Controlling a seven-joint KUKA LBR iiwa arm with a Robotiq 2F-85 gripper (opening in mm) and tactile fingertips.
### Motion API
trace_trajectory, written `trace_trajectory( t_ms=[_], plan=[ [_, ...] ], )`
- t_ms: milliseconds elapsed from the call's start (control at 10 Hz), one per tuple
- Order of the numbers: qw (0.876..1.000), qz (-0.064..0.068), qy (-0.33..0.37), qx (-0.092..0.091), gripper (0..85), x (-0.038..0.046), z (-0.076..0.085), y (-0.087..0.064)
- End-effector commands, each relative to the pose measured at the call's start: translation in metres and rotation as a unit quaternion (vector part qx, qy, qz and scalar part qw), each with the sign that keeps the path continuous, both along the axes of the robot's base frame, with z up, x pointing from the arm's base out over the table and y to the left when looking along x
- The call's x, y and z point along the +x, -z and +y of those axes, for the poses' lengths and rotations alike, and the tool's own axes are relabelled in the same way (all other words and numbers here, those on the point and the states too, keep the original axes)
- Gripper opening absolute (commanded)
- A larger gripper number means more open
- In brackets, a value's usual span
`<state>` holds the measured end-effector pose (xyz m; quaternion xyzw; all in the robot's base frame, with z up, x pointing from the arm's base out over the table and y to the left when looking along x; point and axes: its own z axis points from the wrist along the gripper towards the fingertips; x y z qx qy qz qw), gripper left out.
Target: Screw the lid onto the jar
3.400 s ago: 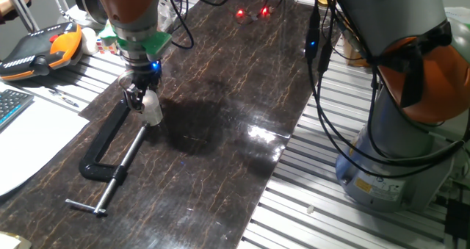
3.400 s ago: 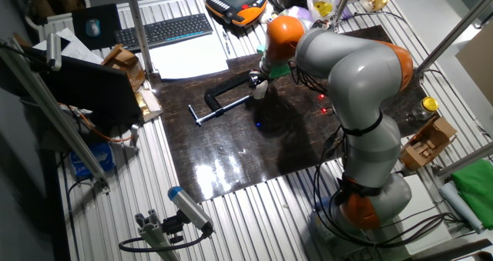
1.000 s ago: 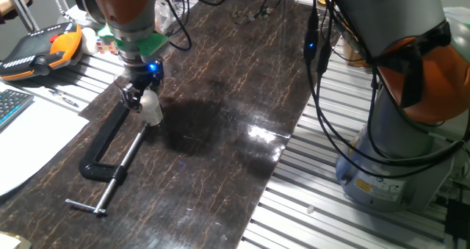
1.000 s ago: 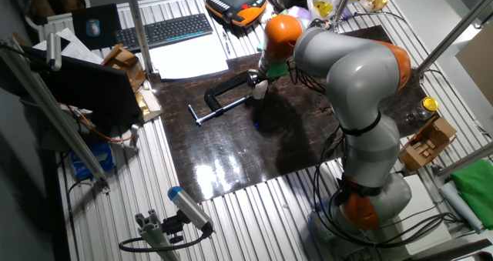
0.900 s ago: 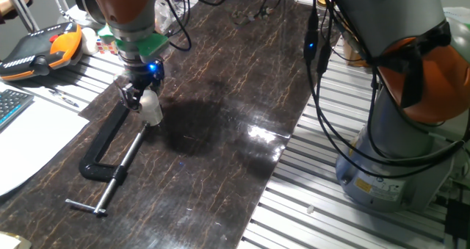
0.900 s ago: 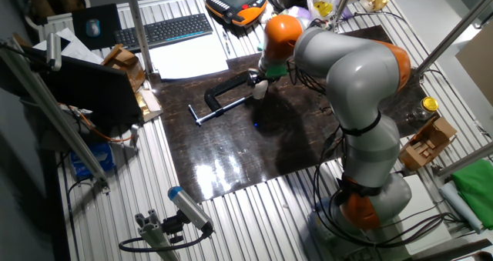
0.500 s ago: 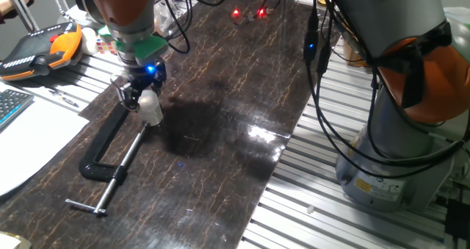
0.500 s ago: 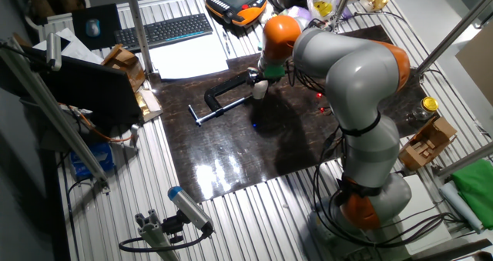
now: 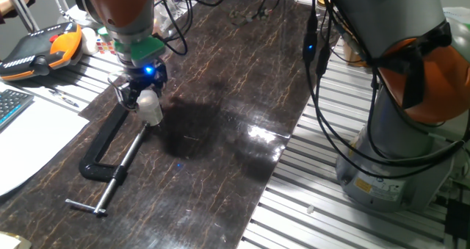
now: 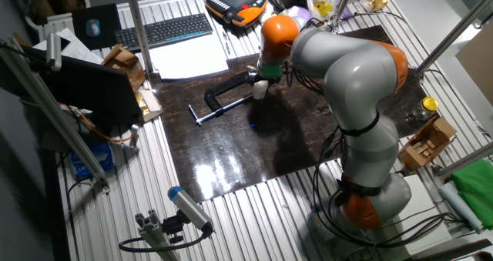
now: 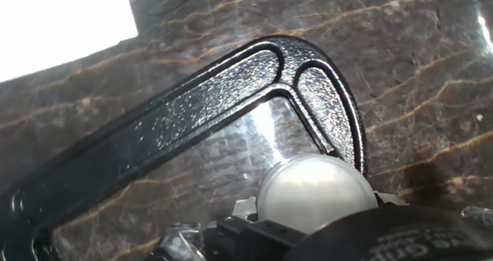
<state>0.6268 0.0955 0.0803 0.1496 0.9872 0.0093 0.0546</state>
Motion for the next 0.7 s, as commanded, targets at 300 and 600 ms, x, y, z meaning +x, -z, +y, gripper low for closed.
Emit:
trace_trajectory(
  t_ms=[300, 600],
  plan=[
    [0.998, 0.002, 0.066, 0.002, 71.3, -0.0003, 0.0000, 0.0005],
    [0.993, 0.006, 0.120, 0.005, 71.3, -0.0002, 0.0001, 0.0007]
  ],
)
